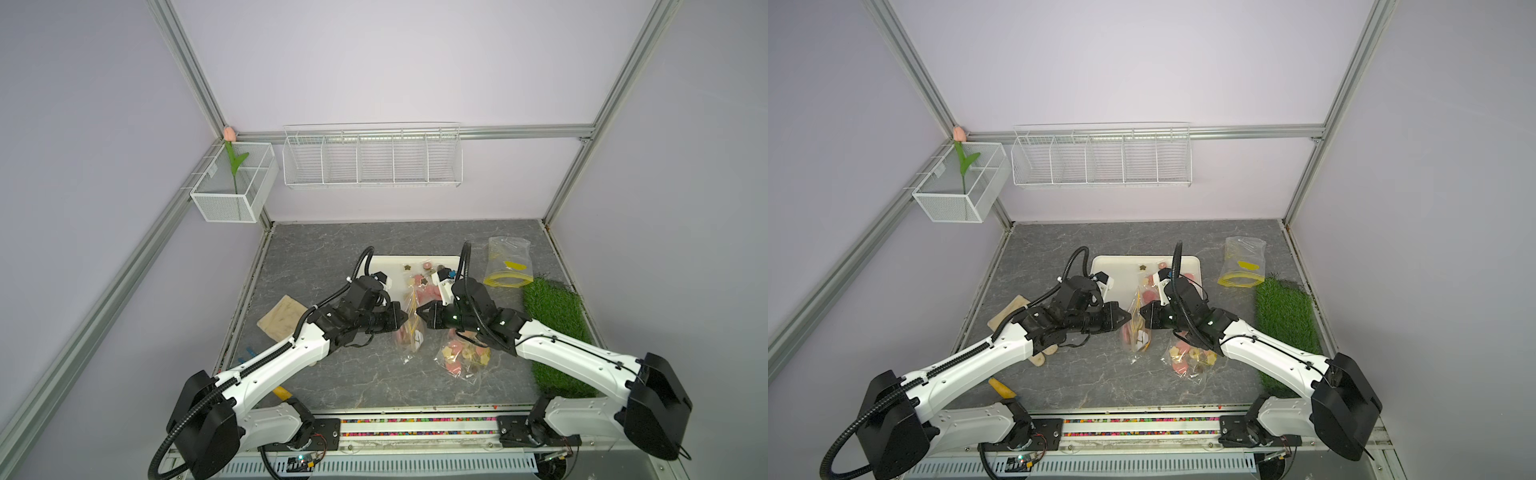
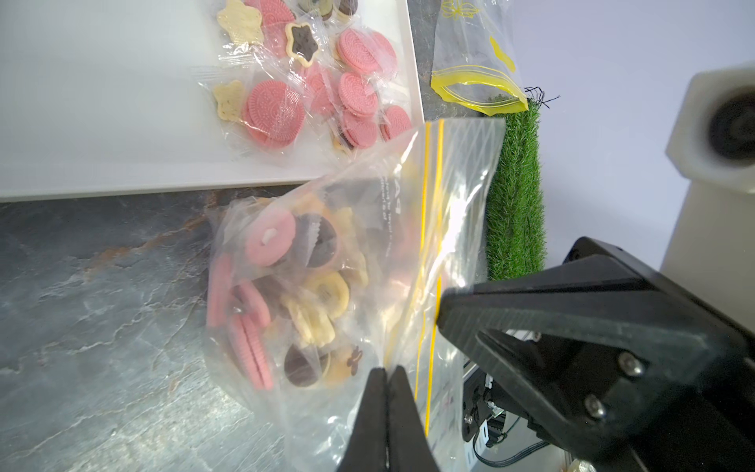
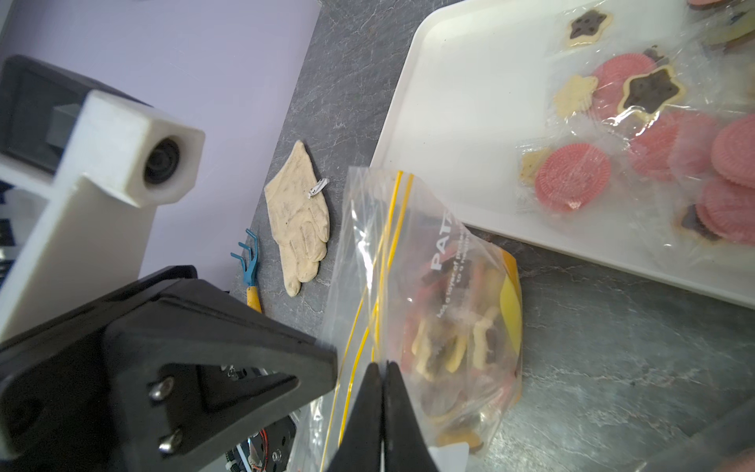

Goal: Pour cookies out of the ziploc bag
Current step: Open the ziploc bag at the center of the board.

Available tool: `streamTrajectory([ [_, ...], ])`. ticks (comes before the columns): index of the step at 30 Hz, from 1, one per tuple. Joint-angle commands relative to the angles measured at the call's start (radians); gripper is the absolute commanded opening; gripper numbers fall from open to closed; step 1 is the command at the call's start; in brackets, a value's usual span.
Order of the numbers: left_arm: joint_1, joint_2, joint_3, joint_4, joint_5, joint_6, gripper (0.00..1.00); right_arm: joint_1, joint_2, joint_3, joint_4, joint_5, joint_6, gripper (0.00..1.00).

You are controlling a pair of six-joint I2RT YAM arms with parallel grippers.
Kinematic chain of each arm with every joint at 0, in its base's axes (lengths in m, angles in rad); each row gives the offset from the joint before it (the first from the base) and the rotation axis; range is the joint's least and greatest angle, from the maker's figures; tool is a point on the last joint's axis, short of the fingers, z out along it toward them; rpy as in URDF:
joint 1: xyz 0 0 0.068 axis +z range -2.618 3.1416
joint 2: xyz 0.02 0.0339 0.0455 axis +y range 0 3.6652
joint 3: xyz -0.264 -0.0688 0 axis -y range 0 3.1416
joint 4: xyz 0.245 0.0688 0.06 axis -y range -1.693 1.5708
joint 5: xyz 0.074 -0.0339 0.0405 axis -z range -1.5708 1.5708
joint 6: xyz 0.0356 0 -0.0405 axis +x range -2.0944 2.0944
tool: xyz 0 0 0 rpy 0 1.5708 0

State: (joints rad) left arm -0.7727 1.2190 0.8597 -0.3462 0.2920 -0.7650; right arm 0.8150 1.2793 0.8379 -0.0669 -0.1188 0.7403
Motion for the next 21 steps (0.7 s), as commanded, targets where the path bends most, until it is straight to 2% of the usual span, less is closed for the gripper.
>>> streamTrajectory([
  [1,0.004,-0.015,0.027,-0.025,-0.015,0.015,0.00,-0.002,-0.025,-0.003,-0.013,0.023,-0.016,0.07],
  [21,0.004,-0.049,0.024,-0.037,-0.048,0.020,0.00,-0.003,-0.051,0.003,-0.055,0.062,-0.029,0.07],
])
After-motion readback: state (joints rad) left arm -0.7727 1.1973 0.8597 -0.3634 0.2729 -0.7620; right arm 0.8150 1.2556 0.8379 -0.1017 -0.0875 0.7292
